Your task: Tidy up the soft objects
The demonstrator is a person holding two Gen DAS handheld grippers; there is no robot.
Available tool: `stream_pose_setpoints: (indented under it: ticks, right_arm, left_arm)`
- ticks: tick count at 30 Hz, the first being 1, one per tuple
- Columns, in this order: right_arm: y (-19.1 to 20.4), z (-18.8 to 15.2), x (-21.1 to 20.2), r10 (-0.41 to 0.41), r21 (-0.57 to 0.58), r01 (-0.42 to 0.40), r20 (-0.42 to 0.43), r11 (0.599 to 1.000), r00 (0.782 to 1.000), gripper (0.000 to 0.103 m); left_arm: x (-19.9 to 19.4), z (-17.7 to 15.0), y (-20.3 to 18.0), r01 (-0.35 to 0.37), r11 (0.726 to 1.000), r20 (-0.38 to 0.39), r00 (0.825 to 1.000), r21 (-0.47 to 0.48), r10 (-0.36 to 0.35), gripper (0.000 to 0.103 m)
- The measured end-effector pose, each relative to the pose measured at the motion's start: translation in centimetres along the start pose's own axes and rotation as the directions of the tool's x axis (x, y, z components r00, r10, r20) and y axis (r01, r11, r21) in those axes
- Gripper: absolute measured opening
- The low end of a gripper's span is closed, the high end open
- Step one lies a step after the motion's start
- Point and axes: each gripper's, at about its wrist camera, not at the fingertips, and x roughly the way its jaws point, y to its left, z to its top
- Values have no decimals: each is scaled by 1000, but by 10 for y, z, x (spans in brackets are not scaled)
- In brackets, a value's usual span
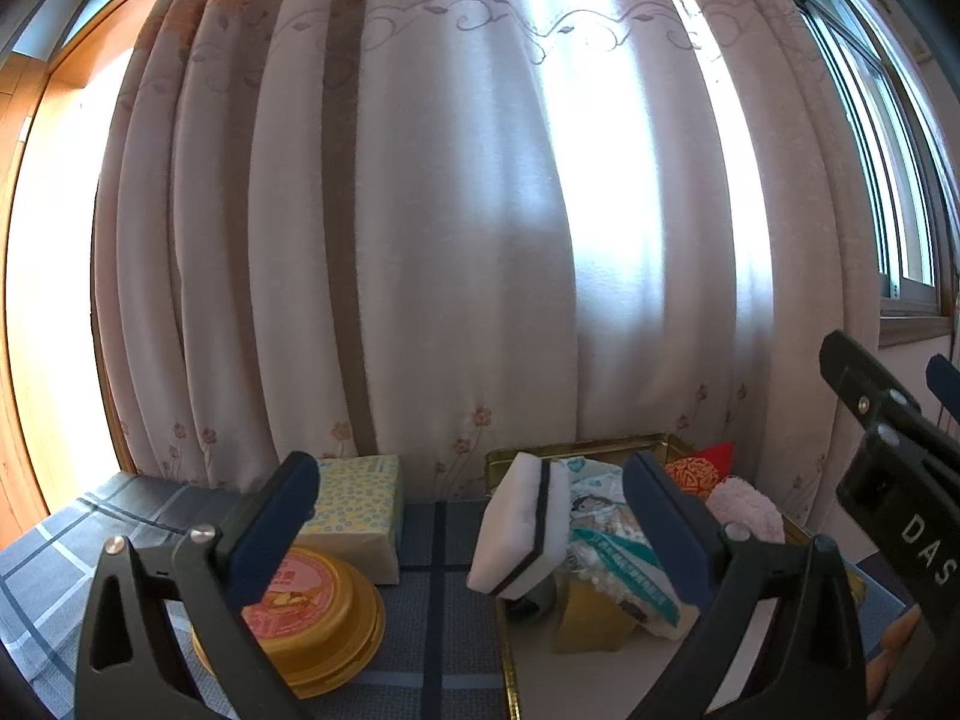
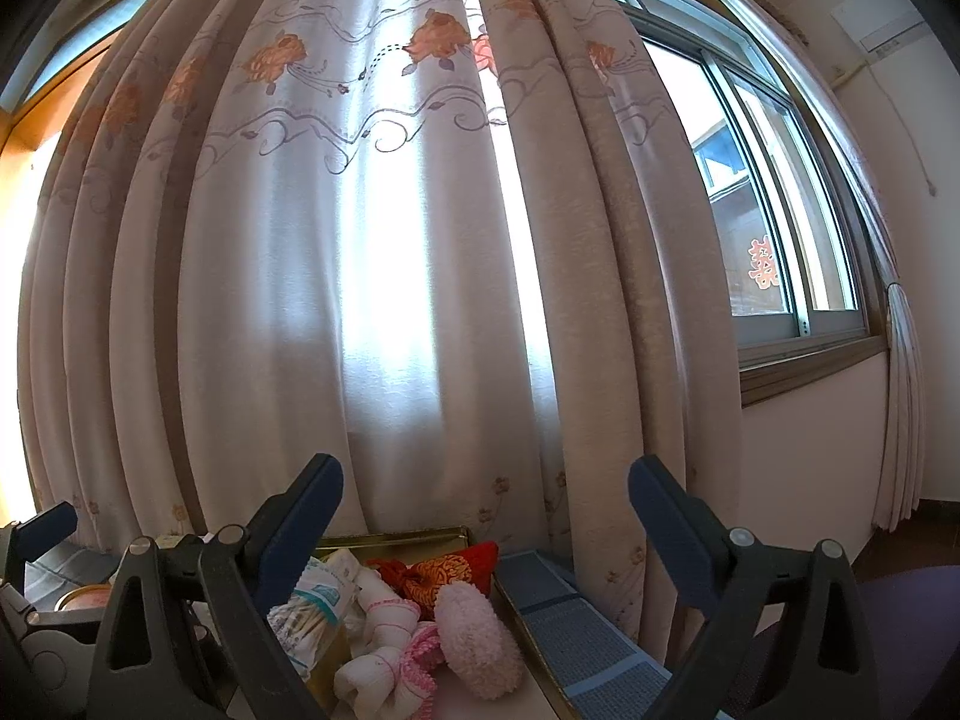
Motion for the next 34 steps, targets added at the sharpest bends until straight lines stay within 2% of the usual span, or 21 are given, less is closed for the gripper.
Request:
stream_pose_setpoints:
  ticks: [29, 34]
  right_arm:
    - [3, 0, -2, -18, -11, 18, -4, 1000, 1000, 98]
    - [3, 0, -1, -19, -11, 19, -4, 1000, 1000, 98]
  left_arm:
    - [10, -2, 4, -2, 1000, -61, 998, -20, 0, 102]
    - [8, -3, 5, -7, 1000, -53, 999, -24, 5, 102]
